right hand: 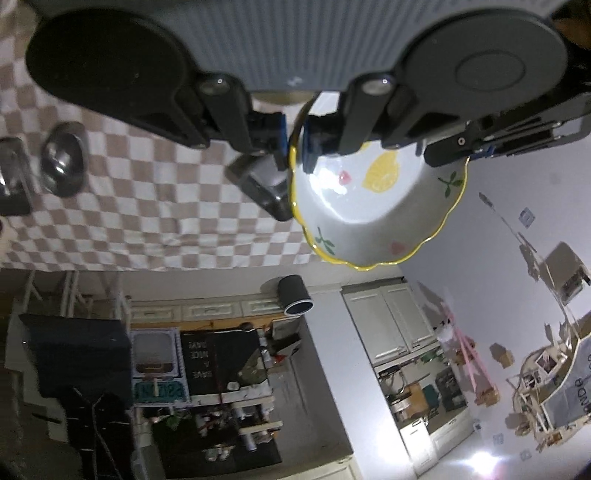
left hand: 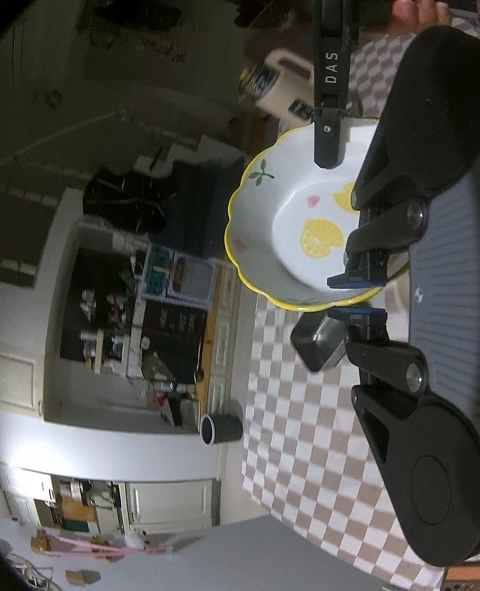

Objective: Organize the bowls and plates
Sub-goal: 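Lift the lemon-print bowl with both grippers and carry it to the cream bowl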

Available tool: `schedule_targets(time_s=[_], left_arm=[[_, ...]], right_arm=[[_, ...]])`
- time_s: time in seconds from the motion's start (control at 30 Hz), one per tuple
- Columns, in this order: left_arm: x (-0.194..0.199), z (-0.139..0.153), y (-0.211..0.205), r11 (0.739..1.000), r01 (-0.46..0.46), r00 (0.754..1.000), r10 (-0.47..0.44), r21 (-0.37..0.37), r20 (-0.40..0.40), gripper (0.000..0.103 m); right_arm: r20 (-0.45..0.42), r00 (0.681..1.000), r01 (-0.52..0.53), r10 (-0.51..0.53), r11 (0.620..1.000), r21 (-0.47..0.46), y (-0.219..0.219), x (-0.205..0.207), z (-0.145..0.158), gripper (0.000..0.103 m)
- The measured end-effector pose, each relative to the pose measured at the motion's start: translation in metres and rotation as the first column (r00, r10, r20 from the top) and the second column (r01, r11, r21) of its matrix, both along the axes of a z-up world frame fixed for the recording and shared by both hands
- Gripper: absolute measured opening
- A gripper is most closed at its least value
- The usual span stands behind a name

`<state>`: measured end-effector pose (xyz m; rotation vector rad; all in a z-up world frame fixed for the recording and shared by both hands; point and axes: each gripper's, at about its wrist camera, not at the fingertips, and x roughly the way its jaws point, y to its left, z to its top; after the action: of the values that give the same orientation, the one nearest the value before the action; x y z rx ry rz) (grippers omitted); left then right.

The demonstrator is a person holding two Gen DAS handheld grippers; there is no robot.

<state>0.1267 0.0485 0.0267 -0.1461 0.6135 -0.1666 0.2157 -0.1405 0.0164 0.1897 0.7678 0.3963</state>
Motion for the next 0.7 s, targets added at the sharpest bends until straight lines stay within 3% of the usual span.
schedule_targets(time_s=[0.13,0.27,0.37,0.47,0.6,0.7], left_arm=[[-0.016,-0.022,-0.01,1.0,0.008,1.0,-0.007,-0.026,0.011,0.008],[-0.013,-0.048,-0.013,0.999,0.007,0.999,-0.01,-0.05,-0.053,0.006],[-0.011,-0.056,-0.017,1.0,0.019,0.997,-0.02,-0.009,-0.079,0.007],[-0.005,-0.061,-0.019,0.999,0.025,0.995,-0.023,0.022,-0.098,0.006],[0.0,-0.068,-0.021,0.999,0.034,0.992,-0.03,0.031,-0.125,0.006],[0.002,-0.075,-0.021,0.999,0.047,0.987,-0.042,0.026,-0.155,0.006]], right_arm=[[-0.018,1.0,0.019,-0.019,1.0,0.013,-0.022,-0.019,-0.012,0.009],[-0.039,0.999,0.025,-0.025,1.0,-0.001,-0.031,-0.027,-0.036,0.009],[-0.08,0.996,0.035,-0.032,0.998,0.043,-0.038,-0.025,-0.062,0.009],[-0.185,0.982,0.051,-0.038,0.997,0.065,-0.041,-0.018,-0.077,0.007],[-0.151,0.988,0.031,-0.029,0.999,0.01,-0.035,-0.02,-0.08,0.007],[-0.176,0.984,0.038,-0.035,0.999,0.012,-0.038,-0.018,-0.086,0.007]])
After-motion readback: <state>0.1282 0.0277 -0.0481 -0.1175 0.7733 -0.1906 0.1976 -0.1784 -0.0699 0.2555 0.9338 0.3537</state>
